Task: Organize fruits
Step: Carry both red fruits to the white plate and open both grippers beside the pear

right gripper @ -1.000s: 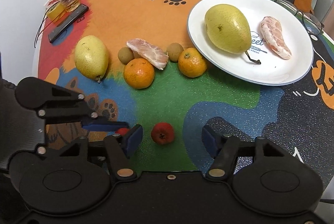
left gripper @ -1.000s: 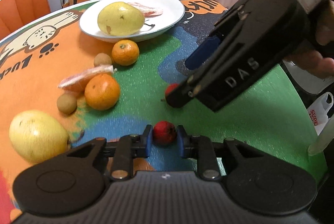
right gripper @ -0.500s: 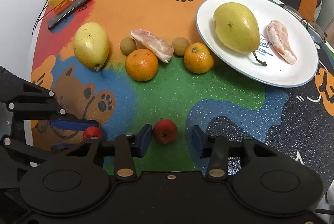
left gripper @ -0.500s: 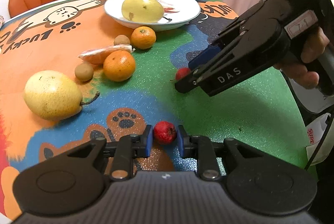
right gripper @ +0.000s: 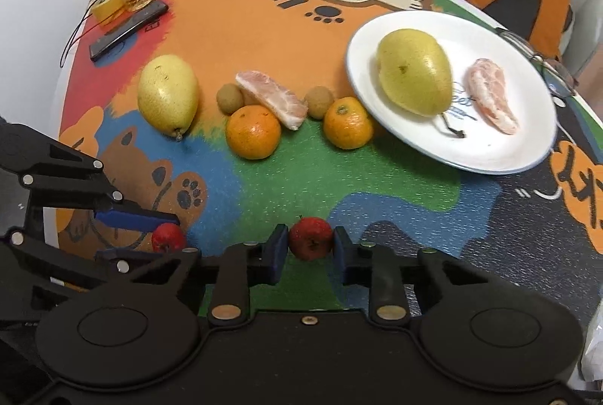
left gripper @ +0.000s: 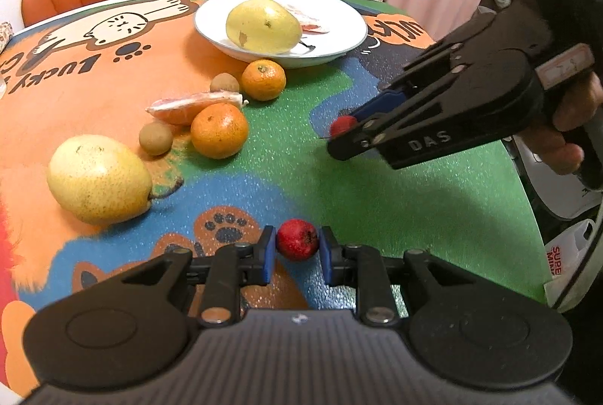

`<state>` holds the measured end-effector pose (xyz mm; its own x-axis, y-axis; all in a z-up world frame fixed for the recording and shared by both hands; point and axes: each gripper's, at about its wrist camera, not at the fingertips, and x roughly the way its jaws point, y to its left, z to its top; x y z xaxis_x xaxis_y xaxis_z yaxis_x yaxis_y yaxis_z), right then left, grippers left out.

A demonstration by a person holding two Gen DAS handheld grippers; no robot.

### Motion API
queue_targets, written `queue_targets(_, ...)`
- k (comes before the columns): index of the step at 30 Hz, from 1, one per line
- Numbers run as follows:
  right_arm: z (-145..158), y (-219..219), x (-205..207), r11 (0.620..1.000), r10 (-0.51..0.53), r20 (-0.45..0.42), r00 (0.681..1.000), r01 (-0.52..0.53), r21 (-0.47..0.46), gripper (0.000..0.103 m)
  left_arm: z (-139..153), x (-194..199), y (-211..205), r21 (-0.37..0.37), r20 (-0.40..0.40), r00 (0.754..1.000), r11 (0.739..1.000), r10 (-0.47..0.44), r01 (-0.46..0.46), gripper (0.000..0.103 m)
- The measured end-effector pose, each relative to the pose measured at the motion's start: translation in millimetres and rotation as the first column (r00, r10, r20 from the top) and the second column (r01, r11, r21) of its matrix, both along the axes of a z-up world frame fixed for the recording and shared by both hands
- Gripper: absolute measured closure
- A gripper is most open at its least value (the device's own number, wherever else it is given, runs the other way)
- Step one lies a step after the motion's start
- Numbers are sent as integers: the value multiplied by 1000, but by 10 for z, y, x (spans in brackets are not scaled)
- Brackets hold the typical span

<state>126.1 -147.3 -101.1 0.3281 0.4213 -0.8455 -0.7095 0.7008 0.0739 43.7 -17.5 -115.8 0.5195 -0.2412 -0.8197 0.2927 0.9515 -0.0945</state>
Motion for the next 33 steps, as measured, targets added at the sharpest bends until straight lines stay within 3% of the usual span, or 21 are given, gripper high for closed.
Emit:
queue_targets(6,75,-190,60,999,-44,-2,999,44,14,76,110,141,9,-33,18,999,998,44,-44,80)
queue_targets(21,267,-680,332,987,-148,45,988,145,66,76,297,646,-186,-58,55,997,997,47,-43,80)
queue_targets(33,364,-778,712,977,-189,85,978,179,113,76,346,1103,-257,-100,66,991,989,119,-113,80)
